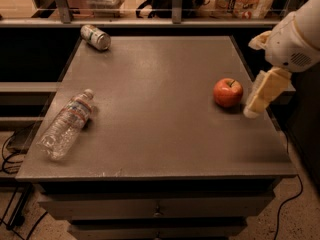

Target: Move apple near 7up can

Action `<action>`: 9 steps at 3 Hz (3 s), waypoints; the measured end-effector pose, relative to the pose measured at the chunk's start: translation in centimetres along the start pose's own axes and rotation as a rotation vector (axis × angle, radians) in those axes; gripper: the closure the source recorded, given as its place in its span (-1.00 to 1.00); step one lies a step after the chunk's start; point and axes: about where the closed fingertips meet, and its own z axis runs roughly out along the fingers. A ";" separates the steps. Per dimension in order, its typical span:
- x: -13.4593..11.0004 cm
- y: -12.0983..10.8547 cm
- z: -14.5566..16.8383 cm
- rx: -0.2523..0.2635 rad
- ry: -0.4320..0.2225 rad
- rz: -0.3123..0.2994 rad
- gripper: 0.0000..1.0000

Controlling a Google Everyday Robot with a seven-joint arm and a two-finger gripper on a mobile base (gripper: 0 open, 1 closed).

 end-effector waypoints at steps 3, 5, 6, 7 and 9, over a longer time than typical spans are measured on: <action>1.3 -2.5 9.3 -0.059 -0.002 0.036 -1.00; 1.1 -2.3 10.0 -0.060 0.037 0.023 -0.20; 0.0 -2.5 8.6 -0.034 0.046 -0.001 0.28; -2.8 -2.9 6.0 -0.005 0.009 -0.056 0.74; -3.0 -2.9 5.8 -0.002 0.008 -0.059 1.00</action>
Offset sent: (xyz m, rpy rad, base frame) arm 0.0686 0.0143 -0.0868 0.0229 0.0514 0.0026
